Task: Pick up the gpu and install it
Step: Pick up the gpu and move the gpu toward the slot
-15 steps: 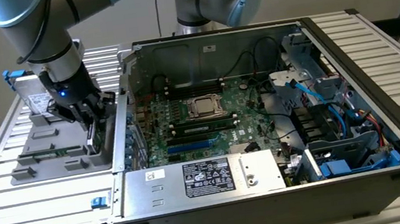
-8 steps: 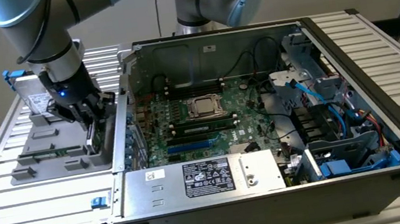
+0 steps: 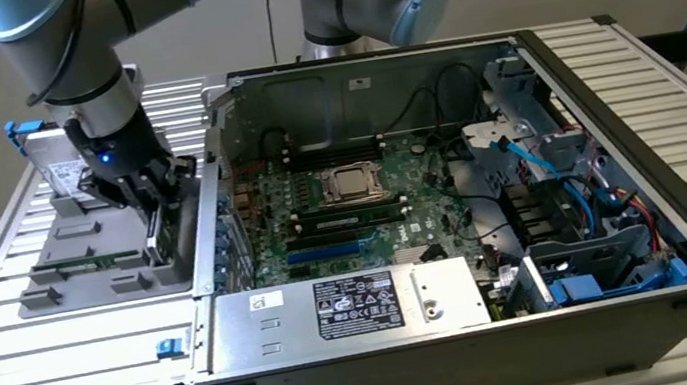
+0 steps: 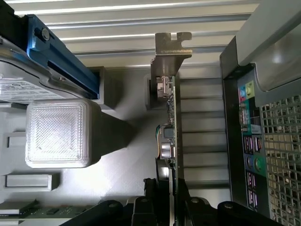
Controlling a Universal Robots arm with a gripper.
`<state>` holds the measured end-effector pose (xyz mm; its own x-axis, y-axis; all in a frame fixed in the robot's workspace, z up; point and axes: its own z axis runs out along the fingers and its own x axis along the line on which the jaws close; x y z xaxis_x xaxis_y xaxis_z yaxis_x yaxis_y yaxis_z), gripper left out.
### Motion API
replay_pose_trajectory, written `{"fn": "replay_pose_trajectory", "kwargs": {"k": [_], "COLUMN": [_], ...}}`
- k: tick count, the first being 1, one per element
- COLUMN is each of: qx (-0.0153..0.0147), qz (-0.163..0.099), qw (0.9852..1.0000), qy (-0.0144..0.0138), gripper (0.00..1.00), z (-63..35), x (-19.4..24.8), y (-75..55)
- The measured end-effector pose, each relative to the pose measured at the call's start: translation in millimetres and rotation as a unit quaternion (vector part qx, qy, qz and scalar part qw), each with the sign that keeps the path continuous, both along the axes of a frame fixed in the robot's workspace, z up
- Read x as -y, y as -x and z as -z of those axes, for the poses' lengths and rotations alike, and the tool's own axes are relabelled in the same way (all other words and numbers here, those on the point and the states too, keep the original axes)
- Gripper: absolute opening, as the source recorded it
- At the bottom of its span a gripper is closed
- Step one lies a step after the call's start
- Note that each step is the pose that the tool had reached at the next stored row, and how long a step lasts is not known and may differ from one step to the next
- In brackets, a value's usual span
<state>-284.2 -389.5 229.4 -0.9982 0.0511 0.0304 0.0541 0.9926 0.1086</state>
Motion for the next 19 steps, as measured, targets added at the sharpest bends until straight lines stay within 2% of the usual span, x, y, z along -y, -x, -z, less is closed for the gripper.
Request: {"fn": "replay_pose_trajectory", "kwargs": {"k": [5,19], "qx": [0.0004,0.0005], "qz": [-0.002,-0.004], "qw": [1.0000,1.0000], "qy": [0.0000,0.0000], "gripper": [0.29,0.29], "z": [-12.9,-76.7], "x": [0.0,0.0], "y": [0.3,1.6]}}
